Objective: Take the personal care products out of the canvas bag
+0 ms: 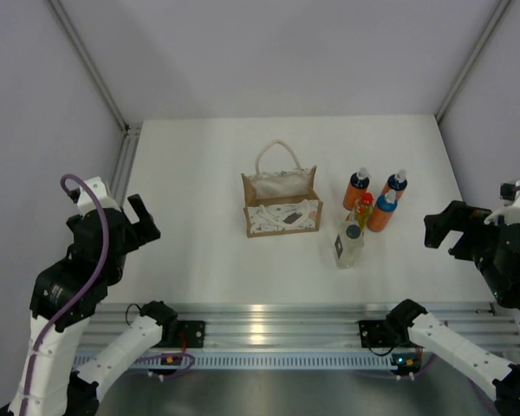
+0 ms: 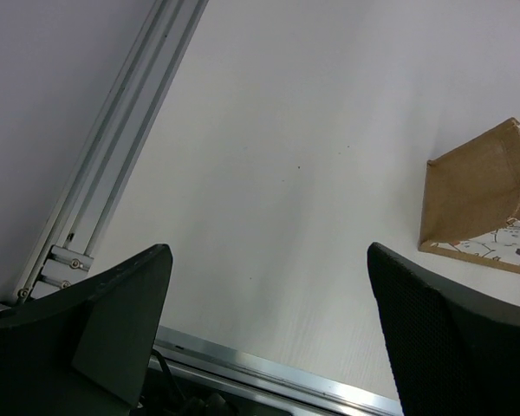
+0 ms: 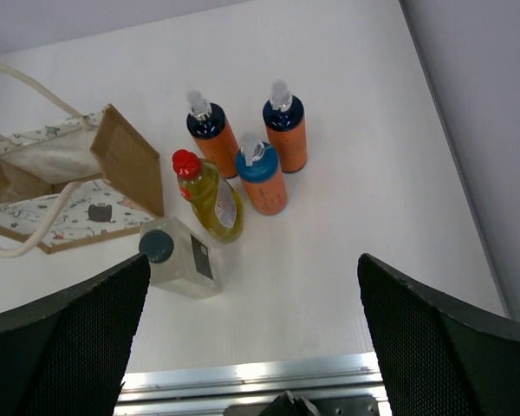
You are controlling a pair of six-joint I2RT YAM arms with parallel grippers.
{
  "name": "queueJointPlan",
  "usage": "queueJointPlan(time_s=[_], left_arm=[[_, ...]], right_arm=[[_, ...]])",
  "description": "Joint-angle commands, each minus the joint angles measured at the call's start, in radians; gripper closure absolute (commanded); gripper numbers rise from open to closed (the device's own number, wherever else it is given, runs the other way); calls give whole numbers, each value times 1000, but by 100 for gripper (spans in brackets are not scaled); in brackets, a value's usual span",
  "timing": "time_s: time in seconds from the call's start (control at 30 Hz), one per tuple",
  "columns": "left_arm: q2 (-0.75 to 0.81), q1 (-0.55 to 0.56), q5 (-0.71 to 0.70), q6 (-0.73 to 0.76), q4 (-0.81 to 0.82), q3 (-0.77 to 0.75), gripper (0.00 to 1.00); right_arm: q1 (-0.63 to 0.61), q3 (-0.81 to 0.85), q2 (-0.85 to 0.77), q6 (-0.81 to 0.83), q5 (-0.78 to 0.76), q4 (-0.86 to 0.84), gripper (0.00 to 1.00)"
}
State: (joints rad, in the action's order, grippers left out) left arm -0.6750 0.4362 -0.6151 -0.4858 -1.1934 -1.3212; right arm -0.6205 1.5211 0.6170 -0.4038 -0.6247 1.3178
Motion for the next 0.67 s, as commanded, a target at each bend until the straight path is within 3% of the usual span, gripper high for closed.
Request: queueJointPlan(time_s=[0.0,0.63], left_arm=[[15,-5,20,13,-31,4,2],[17,-5,-14,1,-2,-9,2]], right_arm=[[8,42,-16,0,17,185,1],[8,-15,-22,8,-63,138,0]])
